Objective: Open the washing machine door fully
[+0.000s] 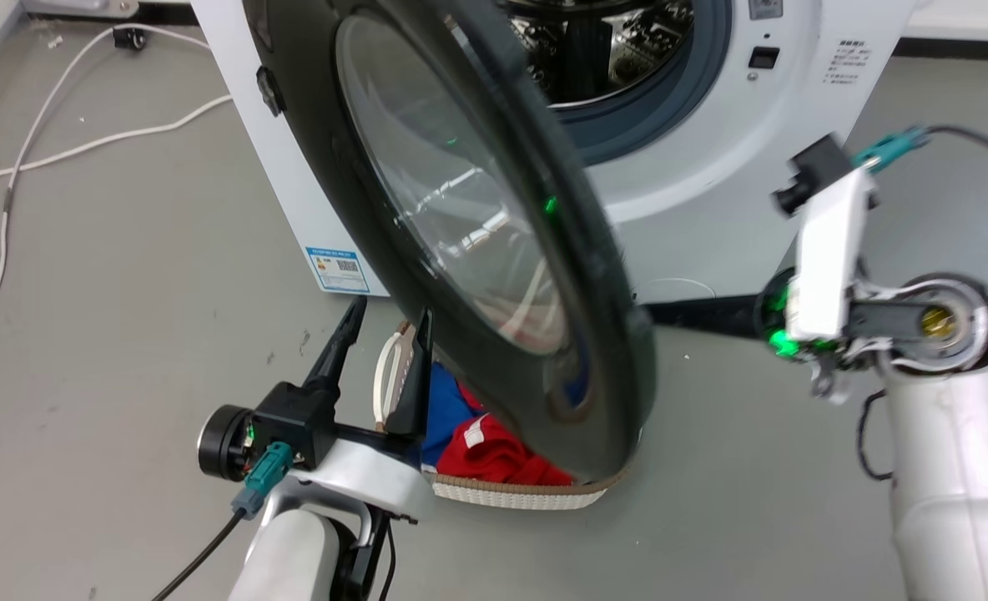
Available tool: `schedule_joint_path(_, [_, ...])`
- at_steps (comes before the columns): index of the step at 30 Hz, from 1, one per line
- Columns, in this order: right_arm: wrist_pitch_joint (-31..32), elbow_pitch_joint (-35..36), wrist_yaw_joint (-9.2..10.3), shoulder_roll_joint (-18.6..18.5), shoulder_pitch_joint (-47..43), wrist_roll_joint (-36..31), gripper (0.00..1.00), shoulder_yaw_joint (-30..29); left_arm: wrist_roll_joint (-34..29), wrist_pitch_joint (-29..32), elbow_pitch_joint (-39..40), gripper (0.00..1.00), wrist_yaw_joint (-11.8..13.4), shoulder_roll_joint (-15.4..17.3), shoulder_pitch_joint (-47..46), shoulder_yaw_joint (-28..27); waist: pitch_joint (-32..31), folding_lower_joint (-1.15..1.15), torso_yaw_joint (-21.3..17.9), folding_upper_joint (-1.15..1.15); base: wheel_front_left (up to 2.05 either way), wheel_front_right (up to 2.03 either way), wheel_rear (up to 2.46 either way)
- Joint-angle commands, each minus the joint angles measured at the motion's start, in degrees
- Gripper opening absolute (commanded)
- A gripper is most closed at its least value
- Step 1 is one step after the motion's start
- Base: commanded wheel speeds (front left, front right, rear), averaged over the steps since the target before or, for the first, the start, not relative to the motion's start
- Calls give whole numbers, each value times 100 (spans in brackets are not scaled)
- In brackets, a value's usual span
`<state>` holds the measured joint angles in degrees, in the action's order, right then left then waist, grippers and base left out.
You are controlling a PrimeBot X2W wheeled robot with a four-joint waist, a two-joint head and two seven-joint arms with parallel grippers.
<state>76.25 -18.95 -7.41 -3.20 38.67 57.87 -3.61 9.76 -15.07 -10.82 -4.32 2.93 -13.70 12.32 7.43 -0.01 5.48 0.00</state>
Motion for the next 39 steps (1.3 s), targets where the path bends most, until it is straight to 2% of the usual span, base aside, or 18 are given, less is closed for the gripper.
schedule_joint_path(1, [-119, 16, -14, 47, -154, 179, 0, 238, 15, -14, -27, 100, -25, -5, 79, 6, -72, 1, -9, 0, 0, 0, 0])
schedule_joint_path(9, [-855, 57, -14, 49, -406, 765, 0, 1082, 68, -14, -76, 100, -4, -5, 143, 72, -159, 1, -31, 0, 0, 0, 0])
schedule_joint_path(14, [-1422, 105, -14, 43, -532, 894, 0, 1173, 97, -14, -88, 100, 27, -5, 174, 85, -199, 1, -54, 0, 0, 0, 0])
schedule_joint_path(20, [-2275, 175, -14, 40, -956, 1200, 0, 856, 117, -14, -113, 100, 39, -5, 246, 36, -300, 1, -132, 0, 0, 0, 0])
schedule_joint_path(27, [-3049, 491, -14, -70, -1928, 1530, 0, 166, 99, -14, -159, 100, 45, -6, 378, -65, -445, 1, -258, 0, 0, 0, 0])
schedule_joint_path(31, [-3605, 660, -14, -107, -2505, 1494, 0, -149, 57, -14, -180, 100, 37, -6, 445, -140, -493, 1, -349, 0, 0, 0, 0])
schedule_joint_path(32, [-3806, 706, -14, -119, -2615, 1424, 5, -222, 56, -14, -185, 100, 34, -6, 473, -154, -508, 1, -365, 0, 0, 0, 0])
schedule_joint_path(33, [-4014, 750, -14, -116, -2720, 1359, 37, -275, 49, -14, -191, 100, 36, -6, 504, -183, -521, 1, -389, 0, 0, 0, 0])
schedule_joint_path(34, [-4224, 788, -14, -101, -2817, 1324, 84, -330, 44, -14, -199, 100, 34, -6, 525, -204, -535, 1, -406, 0, 0, 0, 0])
schedule_joint_path(35, [-4458, 836, -14, -87, -2909, 1268, 100, -386, 31, -14, -210, 100, 30, -5, 539, -229, -553, 1, -425, 0, 0, 0, 0])
schedule_joint_path(39, [-5428, 1140, -14, -94, -3221, 825, 100, -429, -35, -14, -248, 100, -9, -1, 601, -291, -629, 1, -464, 0, 0, 0, 0])
